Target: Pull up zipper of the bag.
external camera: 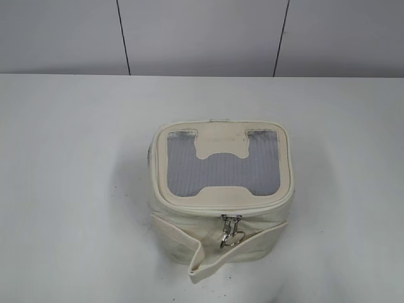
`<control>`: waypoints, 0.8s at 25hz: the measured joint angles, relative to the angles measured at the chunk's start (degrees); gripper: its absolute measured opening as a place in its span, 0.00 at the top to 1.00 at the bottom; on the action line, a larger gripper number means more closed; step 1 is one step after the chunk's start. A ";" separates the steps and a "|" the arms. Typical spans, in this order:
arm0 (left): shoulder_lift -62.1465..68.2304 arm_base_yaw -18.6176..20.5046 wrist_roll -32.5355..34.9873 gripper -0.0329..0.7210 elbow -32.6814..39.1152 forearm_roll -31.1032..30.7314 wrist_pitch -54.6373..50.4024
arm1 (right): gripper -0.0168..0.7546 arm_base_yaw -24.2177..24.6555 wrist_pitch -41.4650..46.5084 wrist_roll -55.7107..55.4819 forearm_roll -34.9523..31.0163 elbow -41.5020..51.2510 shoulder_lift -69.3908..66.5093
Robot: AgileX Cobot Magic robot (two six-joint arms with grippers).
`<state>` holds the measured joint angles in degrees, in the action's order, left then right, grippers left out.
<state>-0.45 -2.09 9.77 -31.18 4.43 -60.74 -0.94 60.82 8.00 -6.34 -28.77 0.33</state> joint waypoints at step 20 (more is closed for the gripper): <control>0.00 0.00 0.00 0.62 0.00 0.00 0.00 | 0.26 0.00 0.00 0.00 0.00 0.00 0.00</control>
